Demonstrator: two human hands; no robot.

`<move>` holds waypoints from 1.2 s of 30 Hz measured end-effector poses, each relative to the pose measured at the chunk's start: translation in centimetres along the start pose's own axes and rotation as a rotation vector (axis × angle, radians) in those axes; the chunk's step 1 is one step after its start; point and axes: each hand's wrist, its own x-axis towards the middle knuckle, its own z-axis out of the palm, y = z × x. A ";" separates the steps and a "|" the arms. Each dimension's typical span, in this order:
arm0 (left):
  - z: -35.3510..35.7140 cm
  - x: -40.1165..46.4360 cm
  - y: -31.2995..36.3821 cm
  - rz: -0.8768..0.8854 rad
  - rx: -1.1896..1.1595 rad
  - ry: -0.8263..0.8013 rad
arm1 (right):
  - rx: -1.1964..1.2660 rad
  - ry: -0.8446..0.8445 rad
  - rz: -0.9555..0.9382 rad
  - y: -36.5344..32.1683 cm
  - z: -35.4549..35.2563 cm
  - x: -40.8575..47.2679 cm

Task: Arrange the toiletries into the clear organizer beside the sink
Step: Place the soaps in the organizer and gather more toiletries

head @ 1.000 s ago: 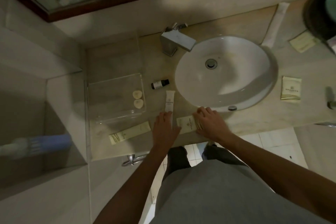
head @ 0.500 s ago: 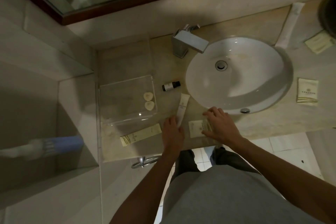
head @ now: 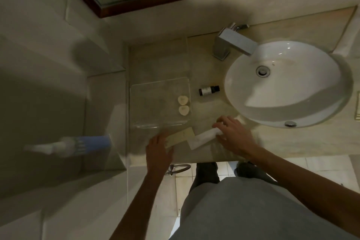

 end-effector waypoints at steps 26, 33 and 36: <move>-8.0 13.9 -4.3 0.258 0.260 -0.226 | 0.019 0.143 0.072 -0.7 -2.0 3.6; -7.6 14.2 -3.9 0.344 0.195 -0.392 | -0.260 0.121 0.178 0.7 -2.6 3.2; -7.5 14.0 -4.0 0.284 0.022 -0.374 | -0.345 0.065 0.245 1.4 -2.9 2.9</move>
